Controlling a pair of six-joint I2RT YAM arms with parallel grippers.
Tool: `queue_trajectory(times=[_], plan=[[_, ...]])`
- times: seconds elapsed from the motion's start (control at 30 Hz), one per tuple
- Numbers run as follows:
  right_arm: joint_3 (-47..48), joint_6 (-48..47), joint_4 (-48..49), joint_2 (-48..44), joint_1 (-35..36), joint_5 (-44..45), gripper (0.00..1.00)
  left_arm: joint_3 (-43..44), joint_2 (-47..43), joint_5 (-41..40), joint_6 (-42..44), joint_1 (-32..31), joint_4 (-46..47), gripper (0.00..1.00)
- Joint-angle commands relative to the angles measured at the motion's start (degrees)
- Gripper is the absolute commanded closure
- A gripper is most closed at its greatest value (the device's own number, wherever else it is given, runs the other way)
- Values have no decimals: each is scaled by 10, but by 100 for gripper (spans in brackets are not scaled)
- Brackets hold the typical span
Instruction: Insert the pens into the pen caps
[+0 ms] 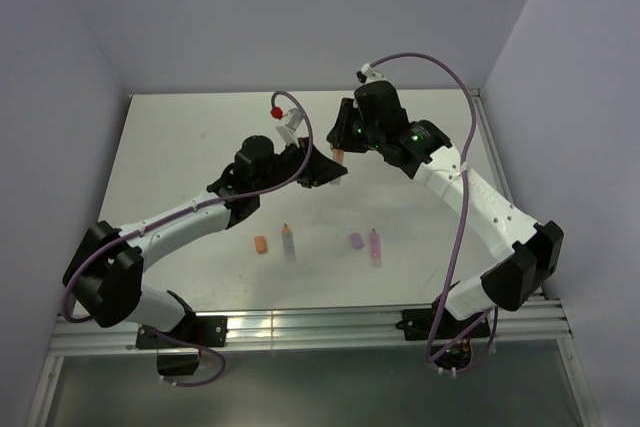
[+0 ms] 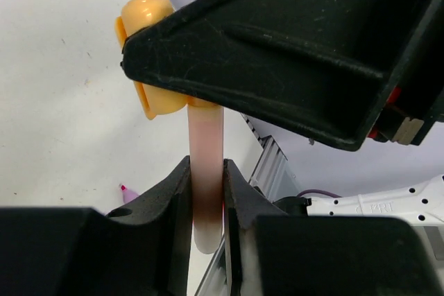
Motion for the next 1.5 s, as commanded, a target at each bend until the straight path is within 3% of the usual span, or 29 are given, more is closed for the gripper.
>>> queue_trajectory(times=[0.0,0.5,1.47], plan=[[0,-6,12,-30,4,26,100,-7,-4,-4,-12,3,41,100],[42,-16,-4,-24,-10,57,100,-22,-18,-12,31,-32,-7,100],[-9,-15,12,-35,-10,32,100,-17,-37,-45,50,-35,-17,100]])
